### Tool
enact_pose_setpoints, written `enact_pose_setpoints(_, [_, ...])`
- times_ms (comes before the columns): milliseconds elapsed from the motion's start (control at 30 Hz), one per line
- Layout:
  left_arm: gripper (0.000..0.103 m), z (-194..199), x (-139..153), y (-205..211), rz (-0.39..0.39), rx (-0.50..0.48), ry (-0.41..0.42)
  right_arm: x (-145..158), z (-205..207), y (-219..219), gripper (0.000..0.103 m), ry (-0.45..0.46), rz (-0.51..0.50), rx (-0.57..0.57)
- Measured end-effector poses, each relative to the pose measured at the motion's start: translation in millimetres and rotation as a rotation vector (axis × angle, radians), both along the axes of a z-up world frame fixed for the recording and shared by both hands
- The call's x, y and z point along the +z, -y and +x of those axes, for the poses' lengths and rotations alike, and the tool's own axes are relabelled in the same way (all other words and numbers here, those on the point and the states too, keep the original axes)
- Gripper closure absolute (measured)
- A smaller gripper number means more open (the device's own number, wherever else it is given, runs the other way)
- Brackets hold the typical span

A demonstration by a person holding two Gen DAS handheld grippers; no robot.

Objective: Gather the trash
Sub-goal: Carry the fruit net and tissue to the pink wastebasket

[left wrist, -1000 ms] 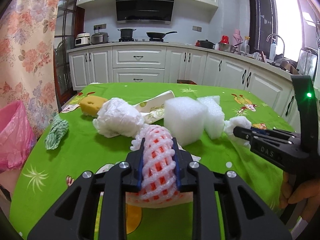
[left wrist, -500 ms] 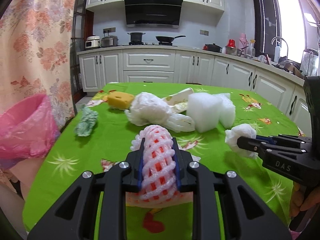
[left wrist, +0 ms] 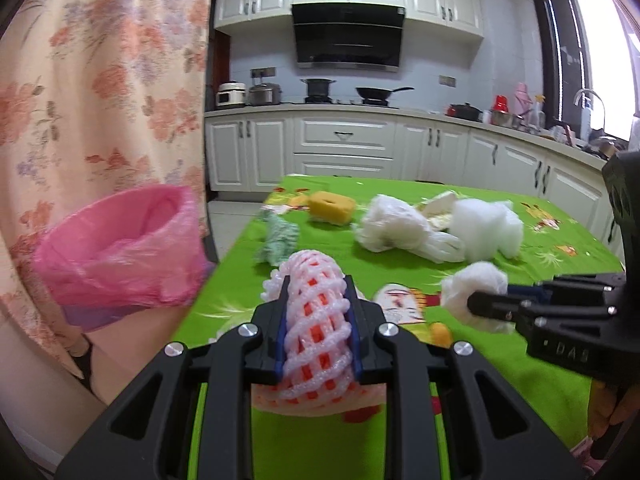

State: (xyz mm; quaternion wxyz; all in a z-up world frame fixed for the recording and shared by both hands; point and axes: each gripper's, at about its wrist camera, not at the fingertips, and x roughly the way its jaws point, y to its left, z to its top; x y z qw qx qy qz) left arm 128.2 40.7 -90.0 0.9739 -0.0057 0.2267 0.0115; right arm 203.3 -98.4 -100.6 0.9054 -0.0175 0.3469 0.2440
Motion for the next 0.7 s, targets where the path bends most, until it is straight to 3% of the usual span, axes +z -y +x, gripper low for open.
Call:
enact_pose_setpoints(400, [0.080, -14.3, 15.3, -52.6, 0.009, 0.099, 0.006, 4.2, -9.7, -70.7, 0.080, 0.008, -0.068, 0.177])
enact_pose_setpoints(700, [0.080, -1.9, 55.1, -107.8, 0.022, 0.173, 0.019, 26.4, 13.2, -121.5, 0.080, 0.009, -0.050, 0.265])
